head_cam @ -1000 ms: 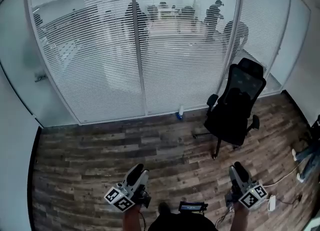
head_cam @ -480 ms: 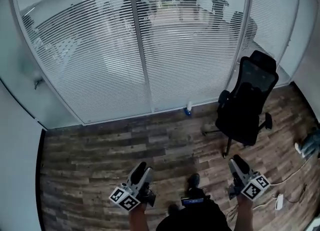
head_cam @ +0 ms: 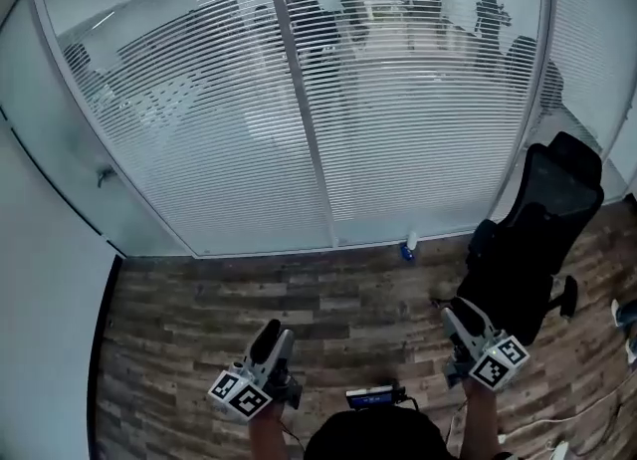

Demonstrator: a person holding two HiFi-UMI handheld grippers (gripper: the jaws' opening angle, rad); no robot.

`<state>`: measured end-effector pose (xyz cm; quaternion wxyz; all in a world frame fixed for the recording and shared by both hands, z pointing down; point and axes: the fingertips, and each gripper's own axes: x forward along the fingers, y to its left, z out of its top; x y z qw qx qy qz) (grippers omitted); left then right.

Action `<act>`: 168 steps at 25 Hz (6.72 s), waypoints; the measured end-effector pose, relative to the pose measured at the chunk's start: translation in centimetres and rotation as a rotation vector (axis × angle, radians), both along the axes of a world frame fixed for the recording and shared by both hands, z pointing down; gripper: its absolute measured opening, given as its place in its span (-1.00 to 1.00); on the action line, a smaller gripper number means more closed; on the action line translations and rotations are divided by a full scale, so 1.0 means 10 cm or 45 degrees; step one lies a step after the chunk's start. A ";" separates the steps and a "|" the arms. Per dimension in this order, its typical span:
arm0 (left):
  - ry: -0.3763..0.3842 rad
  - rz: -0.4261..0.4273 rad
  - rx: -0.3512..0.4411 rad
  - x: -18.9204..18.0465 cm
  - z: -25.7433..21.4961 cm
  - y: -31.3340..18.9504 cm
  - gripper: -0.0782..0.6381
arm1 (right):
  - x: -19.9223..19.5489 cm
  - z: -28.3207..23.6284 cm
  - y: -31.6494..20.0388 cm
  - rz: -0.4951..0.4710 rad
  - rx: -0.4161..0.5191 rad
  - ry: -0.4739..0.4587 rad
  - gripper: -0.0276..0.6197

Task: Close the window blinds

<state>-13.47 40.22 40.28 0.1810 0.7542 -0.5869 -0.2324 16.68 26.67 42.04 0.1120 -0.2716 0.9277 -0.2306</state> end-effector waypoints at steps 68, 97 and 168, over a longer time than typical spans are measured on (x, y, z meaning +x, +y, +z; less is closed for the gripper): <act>-0.313 -0.565 -0.305 -2.02 0.38 -6.32 -0.22 | -0.10 0.54 -5.47 0.168 -0.121 -0.013 -0.45; -0.529 -0.646 -0.441 -2.57 0.69 -6.92 -0.39 | -0.44 0.47 -5.39 0.264 -0.121 0.072 -0.45; -0.632 -0.615 -0.444 -2.62 0.23 -6.94 -0.31 | -0.54 0.15 -5.32 0.243 -0.160 0.033 -0.45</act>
